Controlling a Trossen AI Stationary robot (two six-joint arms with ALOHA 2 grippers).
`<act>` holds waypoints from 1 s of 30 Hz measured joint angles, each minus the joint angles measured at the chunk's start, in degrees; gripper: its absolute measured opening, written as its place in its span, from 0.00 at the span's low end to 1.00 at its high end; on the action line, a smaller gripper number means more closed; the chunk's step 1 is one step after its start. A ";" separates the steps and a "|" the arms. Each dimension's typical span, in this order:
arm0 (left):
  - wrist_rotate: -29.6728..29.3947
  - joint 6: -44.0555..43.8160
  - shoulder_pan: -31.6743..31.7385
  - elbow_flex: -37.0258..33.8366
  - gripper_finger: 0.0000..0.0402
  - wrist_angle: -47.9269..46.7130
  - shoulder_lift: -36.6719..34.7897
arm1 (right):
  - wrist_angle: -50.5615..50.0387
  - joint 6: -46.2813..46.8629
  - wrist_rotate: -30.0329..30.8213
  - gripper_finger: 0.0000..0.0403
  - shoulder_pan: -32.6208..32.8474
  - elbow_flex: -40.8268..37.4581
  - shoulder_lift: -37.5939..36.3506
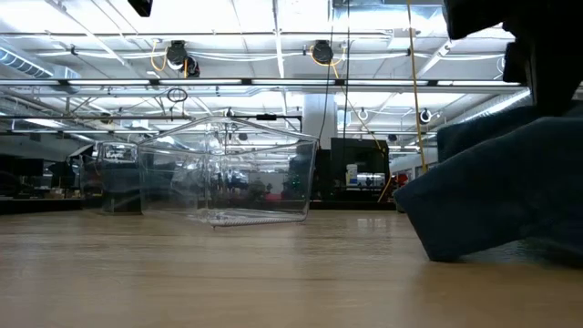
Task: Pick & Place hat
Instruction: Put the blue cap into the top transparent bin
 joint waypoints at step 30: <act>0.01 -2.69 0.02 0.02 0.46 2.58 0.00 | 36.60 -45.75 7.25 0.00 -9.38 0.00 0.00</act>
